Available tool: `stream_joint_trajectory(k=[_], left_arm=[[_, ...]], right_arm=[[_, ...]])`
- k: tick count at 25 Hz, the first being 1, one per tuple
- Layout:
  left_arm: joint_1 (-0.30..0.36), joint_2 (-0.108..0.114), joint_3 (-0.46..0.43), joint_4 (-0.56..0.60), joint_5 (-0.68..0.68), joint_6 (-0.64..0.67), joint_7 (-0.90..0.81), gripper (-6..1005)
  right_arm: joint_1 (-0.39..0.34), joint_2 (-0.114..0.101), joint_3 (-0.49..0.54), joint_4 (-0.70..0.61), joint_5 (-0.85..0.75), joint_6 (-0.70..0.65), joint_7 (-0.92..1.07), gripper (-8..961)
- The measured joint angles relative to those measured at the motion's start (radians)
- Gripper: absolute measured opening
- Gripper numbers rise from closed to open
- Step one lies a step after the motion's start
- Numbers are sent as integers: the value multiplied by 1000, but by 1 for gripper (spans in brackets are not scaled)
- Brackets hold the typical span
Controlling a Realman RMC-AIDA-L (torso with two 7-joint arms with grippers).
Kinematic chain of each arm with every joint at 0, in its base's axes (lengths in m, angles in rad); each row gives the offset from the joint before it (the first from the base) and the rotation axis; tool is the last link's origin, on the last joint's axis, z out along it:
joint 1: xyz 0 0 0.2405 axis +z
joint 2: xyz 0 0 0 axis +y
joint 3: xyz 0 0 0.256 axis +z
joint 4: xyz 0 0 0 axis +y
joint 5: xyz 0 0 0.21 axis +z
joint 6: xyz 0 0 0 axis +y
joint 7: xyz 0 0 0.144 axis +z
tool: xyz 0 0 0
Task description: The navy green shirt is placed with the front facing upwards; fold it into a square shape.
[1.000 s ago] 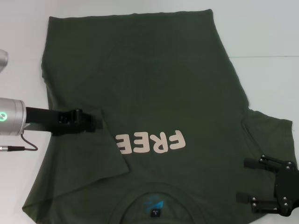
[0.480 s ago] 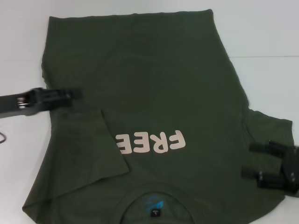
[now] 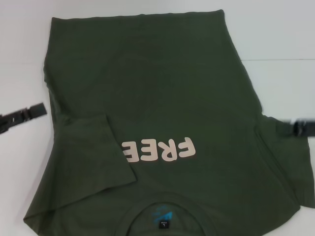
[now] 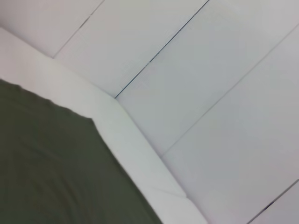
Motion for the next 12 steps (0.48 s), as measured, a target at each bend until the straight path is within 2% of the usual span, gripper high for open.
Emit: stream_joint_trajectory(k=[3,6,9,12], left_arm=[[15,10,2,9,30,26,0,908],[27,9,3,29,40,36,0,908],[34,7,3,40,42,49,7,909],[34,10,3,41,50,67,22,910]], right_arm=[[25,-23,-6,-111,-6,-11,192,895],[54,-51,-20,-181,-49,-21,353,891],[81,-78,-20,-214,-153,-29,478,887],[98,-89,-16,-223,-279,-24,525,884]])
